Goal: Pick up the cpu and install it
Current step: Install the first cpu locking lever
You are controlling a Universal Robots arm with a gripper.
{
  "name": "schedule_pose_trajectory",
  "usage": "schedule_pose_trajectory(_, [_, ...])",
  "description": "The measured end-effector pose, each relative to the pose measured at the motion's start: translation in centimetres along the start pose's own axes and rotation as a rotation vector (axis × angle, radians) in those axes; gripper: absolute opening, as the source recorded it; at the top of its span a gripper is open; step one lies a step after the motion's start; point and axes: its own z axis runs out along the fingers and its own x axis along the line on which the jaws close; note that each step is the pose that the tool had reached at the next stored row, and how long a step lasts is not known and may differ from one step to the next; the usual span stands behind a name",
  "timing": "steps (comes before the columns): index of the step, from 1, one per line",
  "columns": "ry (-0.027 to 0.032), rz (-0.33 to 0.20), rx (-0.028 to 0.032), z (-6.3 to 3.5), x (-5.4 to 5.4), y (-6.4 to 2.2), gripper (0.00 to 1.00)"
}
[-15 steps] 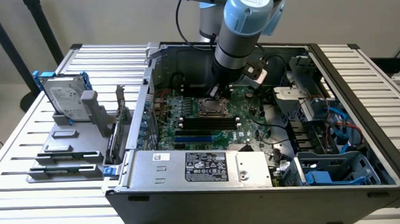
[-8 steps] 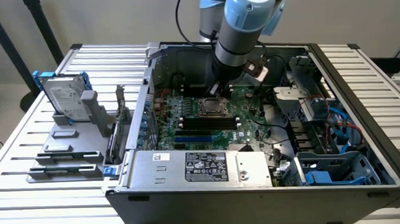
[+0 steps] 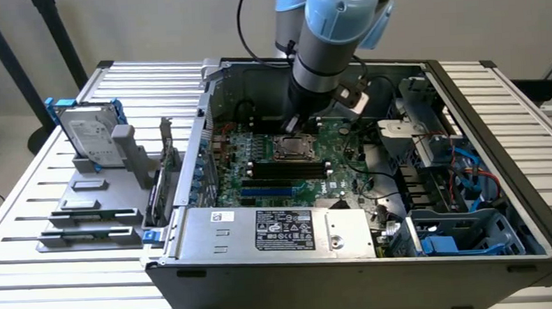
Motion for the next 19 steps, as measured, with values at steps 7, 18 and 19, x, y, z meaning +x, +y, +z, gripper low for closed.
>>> schedule_pose_trajectory(7, [0.0015, 0.000, 0.0011, -1.17, -1.8, -0.29, 0.11])
schedule_pose_trajectory(18, [0.0049, 0.000, 0.0037, -3.23, -4.5, -0.56, 0.11])
schedule_pose_trajectory(19, [0.0051, 0.000, 0.0038, -3.47, -4.7, -0.56, 0.11])
